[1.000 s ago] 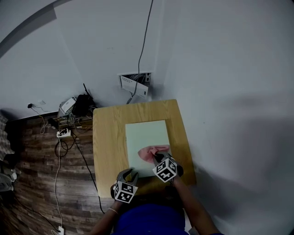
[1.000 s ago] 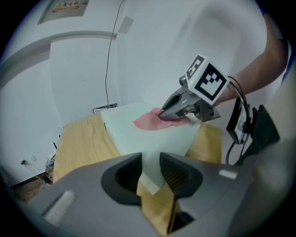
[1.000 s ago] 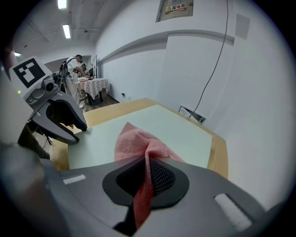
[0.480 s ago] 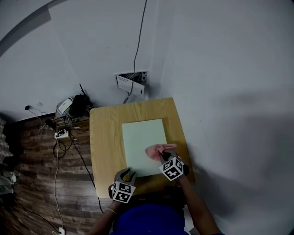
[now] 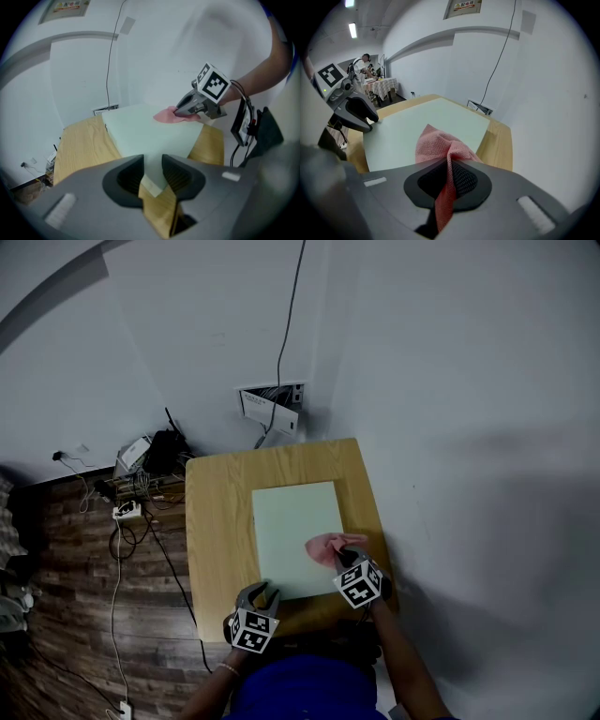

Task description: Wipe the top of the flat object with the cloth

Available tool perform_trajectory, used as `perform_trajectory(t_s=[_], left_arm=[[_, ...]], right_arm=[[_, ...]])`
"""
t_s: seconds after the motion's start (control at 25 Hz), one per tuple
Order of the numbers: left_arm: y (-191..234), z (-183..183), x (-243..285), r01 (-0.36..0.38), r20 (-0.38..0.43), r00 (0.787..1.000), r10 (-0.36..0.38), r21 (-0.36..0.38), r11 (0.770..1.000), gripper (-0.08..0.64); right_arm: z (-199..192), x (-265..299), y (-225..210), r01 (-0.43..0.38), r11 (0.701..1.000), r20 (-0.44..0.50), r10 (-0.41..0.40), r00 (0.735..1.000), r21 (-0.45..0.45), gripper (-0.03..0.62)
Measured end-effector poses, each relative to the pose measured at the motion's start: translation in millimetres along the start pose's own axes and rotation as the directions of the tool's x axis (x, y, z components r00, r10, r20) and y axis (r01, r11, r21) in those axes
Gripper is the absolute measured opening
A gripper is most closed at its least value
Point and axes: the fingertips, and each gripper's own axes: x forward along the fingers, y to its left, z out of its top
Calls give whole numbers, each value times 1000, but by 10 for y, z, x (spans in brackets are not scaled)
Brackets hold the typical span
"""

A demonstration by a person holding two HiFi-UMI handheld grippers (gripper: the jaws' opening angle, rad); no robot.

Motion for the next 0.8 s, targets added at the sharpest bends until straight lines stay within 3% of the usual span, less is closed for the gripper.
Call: perform_trajectory(t_s=[0.56,0.8], left_arm=[[-17,-34,-83,36,27,999,-36,-23,999,120],[-105,-136,-163,82,-8,997,-82,32,996,120]], right_arm=[[-5,-5,2,25,998,9,-25,1000,51,14],[-17,1,-5,31,996,8,-32,999,80,14]])
